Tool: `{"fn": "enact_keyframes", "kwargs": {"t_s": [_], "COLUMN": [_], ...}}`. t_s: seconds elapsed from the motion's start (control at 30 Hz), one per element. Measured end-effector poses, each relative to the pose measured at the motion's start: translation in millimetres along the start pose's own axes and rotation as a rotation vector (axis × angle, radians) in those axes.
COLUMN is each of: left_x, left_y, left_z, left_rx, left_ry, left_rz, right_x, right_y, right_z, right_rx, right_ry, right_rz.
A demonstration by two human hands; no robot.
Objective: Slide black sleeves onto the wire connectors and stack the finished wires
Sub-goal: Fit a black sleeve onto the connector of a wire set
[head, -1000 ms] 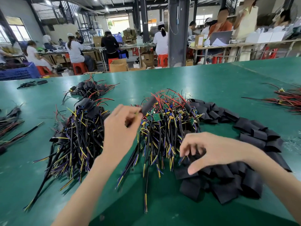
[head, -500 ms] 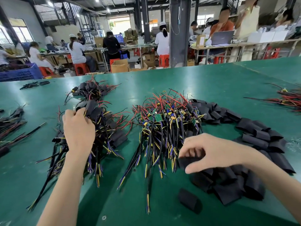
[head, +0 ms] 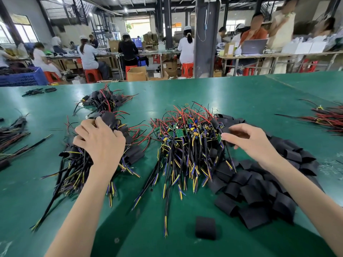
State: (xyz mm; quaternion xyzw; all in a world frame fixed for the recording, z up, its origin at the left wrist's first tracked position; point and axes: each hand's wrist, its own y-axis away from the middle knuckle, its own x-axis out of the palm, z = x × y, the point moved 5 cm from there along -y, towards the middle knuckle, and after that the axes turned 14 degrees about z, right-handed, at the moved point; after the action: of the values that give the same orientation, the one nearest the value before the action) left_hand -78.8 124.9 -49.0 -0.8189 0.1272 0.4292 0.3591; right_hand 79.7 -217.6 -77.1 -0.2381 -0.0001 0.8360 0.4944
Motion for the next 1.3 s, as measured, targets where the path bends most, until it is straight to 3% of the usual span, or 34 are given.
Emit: {"fn": "enact_keyframes", "kwargs": {"t_s": [0.07,0.13,0.2,0.3,0.4,0.57,0.77,0.97,1.03,1.3], "left_x": [-7.2,-14.3,-10.0,16.1,50.8,92.8,77.0,52.7,48.5,27.2], "left_y": [3.4,12.2,24.8,36.2,26.1,6.8,5.7,7.7,9.1,-1.1], "left_z": [-9.0,-30.1,-56.2,-92.8,-120.7,-139.4,-129.4,-58.9,-45.5,-47.8], "left_rx": [0.086,0.310,0.512,0.612,0.531,0.380,0.399,0.500,0.500,0.423], "left_ry": [0.066,0.175,0.263,0.292,0.262,0.074,0.122,-0.639,-0.661,-0.272], "left_rz": [-0.052,-0.086,0.006,0.226,0.449,0.671,0.510,0.953,0.931,0.708], "right_x": [-2.2,-3.0,-2.7,-1.4,1.1,0.9,-2.2,-1.4,-0.1,-2.4], "right_y": [-1.5,-1.8,-1.4,-0.2,0.4,1.0,0.3,-0.4,0.2,2.3], "right_z": [-4.9,-6.2,-6.8,-8.3,-7.8,-8.8,-6.1,-3.0,-1.7,-1.6], "right_rx": [0.020,0.023,0.020,0.016,0.006,-0.001,-0.014,-0.011,-0.009,-0.011], "right_ry": [-0.004,-0.001,0.014,0.046,0.090,0.143,0.114,0.098,0.113,0.097], "right_rz": [-0.025,-0.037,-0.042,-0.046,-0.036,-0.025,-0.053,-0.055,-0.052,-0.071]}}
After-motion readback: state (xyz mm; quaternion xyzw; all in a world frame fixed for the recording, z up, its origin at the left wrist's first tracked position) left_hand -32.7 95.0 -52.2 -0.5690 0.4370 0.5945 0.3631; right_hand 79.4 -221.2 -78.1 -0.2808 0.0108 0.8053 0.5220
